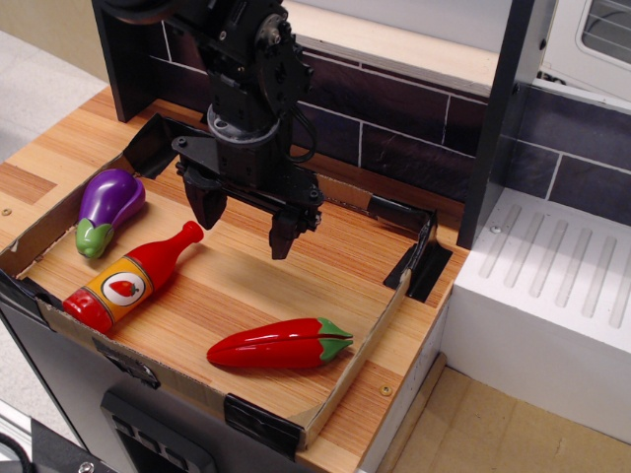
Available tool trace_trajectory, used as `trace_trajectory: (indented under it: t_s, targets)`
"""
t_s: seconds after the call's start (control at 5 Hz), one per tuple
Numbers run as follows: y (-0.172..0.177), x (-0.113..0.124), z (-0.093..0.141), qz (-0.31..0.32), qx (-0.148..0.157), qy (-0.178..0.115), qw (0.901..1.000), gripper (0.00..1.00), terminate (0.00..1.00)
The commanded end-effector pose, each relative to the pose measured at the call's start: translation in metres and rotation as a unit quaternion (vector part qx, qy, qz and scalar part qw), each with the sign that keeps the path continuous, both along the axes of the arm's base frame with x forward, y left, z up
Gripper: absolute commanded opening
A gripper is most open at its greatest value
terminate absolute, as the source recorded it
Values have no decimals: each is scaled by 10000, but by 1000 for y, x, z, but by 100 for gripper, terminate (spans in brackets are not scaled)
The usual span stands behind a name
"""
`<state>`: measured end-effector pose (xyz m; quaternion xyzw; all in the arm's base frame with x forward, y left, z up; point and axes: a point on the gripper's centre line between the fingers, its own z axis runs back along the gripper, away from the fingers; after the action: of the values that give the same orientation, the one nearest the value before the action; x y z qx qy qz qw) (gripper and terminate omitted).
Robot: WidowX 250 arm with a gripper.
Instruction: Upright hot sauce bottle
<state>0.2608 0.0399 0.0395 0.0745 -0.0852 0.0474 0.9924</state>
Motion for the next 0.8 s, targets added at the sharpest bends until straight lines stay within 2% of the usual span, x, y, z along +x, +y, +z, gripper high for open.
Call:
trace_trajectory:
  t_s: [0.0, 0.2, 0.4, 0.6]
  targets:
    - [0, 0, 0, 0, 0, 0, 10000, 100, 0]
    - [15, 3, 20, -28, 10, 366, 9993, 100, 0]
    - [25, 3, 21, -419, 262, 713, 9962, 100, 0]
    - [31, 3, 15, -657, 242, 688, 9952, 100, 0]
